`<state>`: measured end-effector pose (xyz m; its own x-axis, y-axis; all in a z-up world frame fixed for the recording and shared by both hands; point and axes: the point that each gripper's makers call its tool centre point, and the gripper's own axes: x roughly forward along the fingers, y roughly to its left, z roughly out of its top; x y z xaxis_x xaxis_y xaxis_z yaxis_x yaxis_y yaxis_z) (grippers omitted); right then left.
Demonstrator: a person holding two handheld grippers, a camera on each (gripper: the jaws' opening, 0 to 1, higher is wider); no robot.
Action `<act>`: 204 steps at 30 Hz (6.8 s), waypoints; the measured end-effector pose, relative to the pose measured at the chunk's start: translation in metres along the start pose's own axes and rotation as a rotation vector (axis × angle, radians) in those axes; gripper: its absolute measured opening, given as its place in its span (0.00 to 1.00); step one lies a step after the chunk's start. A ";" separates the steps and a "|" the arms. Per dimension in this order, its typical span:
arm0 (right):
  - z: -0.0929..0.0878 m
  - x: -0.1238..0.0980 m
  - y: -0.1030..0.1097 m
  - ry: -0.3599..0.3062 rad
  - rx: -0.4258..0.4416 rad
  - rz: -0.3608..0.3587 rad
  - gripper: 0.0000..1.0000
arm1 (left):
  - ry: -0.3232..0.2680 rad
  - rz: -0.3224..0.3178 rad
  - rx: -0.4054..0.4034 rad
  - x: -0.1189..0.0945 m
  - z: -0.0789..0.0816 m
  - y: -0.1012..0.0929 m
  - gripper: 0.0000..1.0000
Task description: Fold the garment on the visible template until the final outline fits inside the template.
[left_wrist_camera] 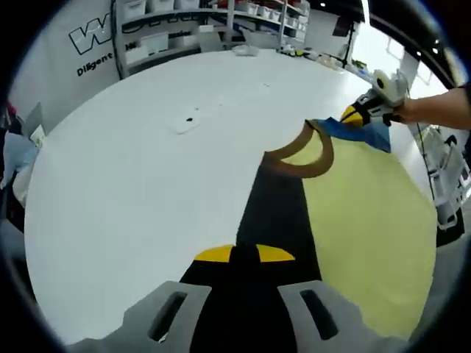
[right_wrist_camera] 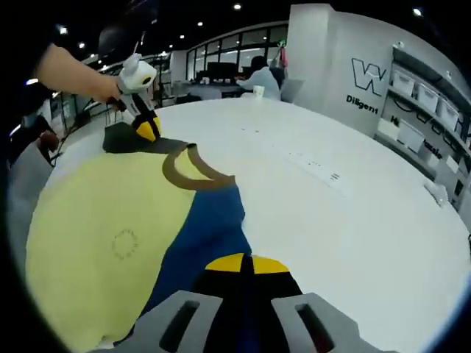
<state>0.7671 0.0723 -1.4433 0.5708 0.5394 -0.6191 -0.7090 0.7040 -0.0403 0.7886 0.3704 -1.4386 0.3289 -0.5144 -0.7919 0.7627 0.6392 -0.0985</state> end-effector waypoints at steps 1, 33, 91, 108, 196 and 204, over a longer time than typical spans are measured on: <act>0.001 0.000 0.001 -0.008 0.046 0.012 0.00 | -0.006 0.000 -0.002 -0.002 0.001 0.000 0.10; 0.012 0.002 -0.055 0.013 -0.075 -0.086 0.14 | -0.085 0.158 -0.056 0.000 0.026 0.038 0.19; -0.147 -0.189 -0.085 0.072 0.307 -0.385 0.18 | 0.007 0.474 -0.420 -0.173 -0.200 0.112 0.33; -0.156 -0.200 -0.088 0.119 0.363 -0.404 0.18 | 0.041 0.449 -0.392 -0.177 -0.208 0.098 0.37; 0.046 -0.249 -0.066 -0.438 0.463 -0.519 0.00 | -0.445 0.064 -0.228 -0.107 -0.107 -0.240 0.99; 0.105 -0.199 -0.032 -0.467 0.380 -0.379 0.00 | -0.443 0.069 -0.269 -0.110 -0.114 -0.241 0.99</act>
<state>0.7192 -0.0088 -1.2367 0.9276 0.3072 -0.2125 -0.2815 0.9488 0.1431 0.5051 0.3379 -1.3960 0.6218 -0.6214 -0.4766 0.5802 0.7743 -0.2526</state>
